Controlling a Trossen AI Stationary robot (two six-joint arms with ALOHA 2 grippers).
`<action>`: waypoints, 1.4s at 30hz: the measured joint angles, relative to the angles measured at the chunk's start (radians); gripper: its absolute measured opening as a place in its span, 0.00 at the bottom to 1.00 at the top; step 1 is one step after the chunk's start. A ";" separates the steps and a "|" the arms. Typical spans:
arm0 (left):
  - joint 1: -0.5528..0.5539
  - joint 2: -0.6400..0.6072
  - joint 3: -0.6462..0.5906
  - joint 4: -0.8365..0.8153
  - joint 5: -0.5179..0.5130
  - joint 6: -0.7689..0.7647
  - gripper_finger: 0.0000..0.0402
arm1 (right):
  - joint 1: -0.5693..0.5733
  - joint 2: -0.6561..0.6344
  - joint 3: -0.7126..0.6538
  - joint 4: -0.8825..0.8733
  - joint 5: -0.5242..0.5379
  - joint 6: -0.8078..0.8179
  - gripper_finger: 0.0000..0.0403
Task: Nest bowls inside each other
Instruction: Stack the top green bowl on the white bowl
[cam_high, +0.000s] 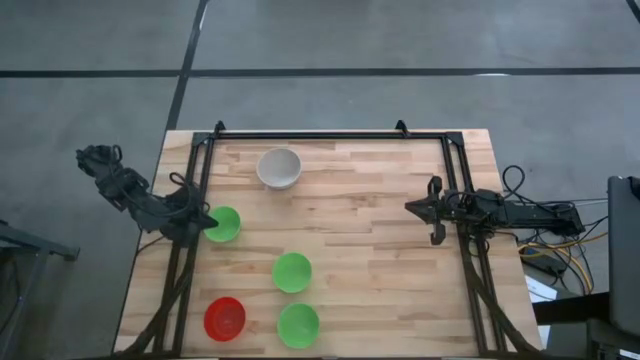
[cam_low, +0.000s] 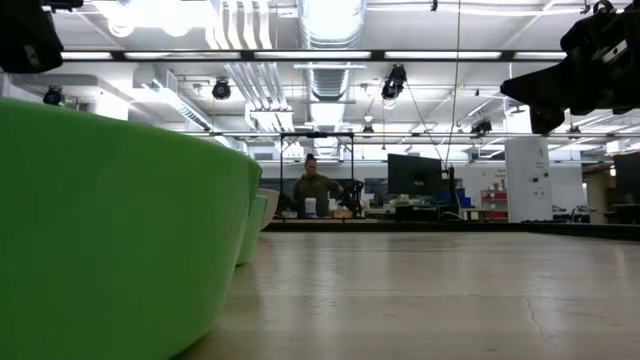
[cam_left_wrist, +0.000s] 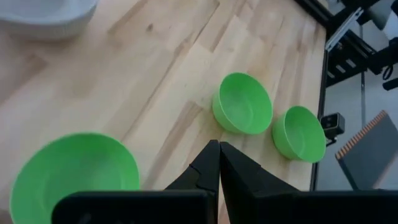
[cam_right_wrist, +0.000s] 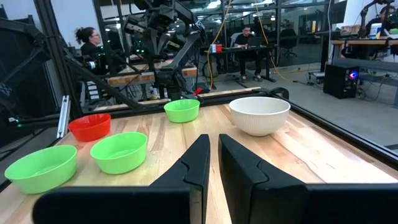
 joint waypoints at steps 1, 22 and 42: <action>0.000 0.000 -0.007 0.000 0.008 -0.017 0.04 | 0.000 0.000 0.000 0.000 0.000 -0.001 0.08; 0.029 -0.001 -0.106 -0.007 0.063 -0.367 0.04 | 0.000 0.000 0.000 0.000 0.000 0.000 0.08; 0.242 0.001 -0.072 -0.013 0.086 -0.244 0.04 | 0.000 0.000 0.000 0.000 0.000 0.000 0.08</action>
